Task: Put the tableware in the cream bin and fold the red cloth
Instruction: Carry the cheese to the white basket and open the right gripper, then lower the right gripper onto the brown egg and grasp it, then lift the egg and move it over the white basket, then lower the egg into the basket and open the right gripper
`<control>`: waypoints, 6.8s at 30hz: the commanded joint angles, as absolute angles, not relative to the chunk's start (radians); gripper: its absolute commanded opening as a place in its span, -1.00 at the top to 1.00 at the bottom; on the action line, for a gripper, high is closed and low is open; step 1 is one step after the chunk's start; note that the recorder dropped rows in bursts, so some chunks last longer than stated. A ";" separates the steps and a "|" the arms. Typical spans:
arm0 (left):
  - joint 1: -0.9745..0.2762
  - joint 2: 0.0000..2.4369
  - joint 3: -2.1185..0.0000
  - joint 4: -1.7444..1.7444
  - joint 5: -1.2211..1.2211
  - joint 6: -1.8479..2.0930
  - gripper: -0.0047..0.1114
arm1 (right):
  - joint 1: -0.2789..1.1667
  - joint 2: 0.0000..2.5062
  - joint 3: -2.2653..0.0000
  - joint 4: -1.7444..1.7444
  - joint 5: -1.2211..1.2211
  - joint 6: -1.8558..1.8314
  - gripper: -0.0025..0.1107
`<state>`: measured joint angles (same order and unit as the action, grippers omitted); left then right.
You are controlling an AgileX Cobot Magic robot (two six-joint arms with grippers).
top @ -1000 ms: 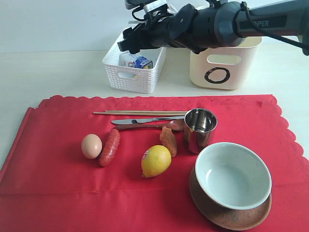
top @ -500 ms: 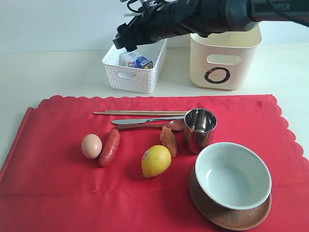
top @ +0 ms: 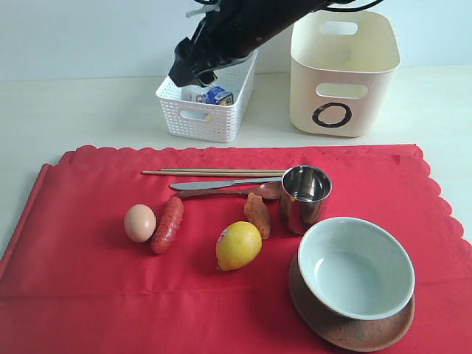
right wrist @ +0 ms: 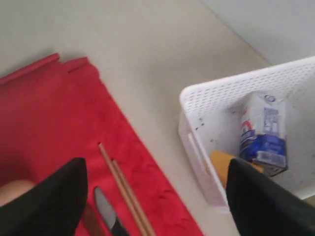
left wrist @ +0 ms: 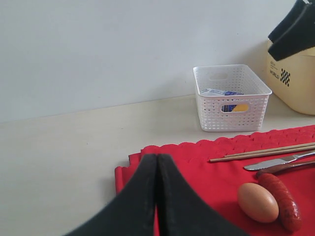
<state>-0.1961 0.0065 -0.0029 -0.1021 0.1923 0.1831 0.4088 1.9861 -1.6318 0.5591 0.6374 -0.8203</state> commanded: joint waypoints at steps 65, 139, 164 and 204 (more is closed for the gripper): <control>-0.202 0.000 0.000 -0.103 0.191 0.179 0.90 | 0.686 2.305 -1.641 0.433 0.678 -0.942 0.74; -0.202 0.000 0.000 -0.103 0.191 0.179 0.90 | 0.406 2.208 -1.690 0.391 0.174 -0.520 0.96; -0.202 0.000 0.000 -0.103 0.191 0.181 0.90 | 0.404 2.318 -1.726 0.394 0.007 -0.486 0.56; -0.202 0.000 0.000 -0.103 0.191 0.181 0.90 | 0.404 2.205 -1.729 0.368 0.278 -0.490 -0.24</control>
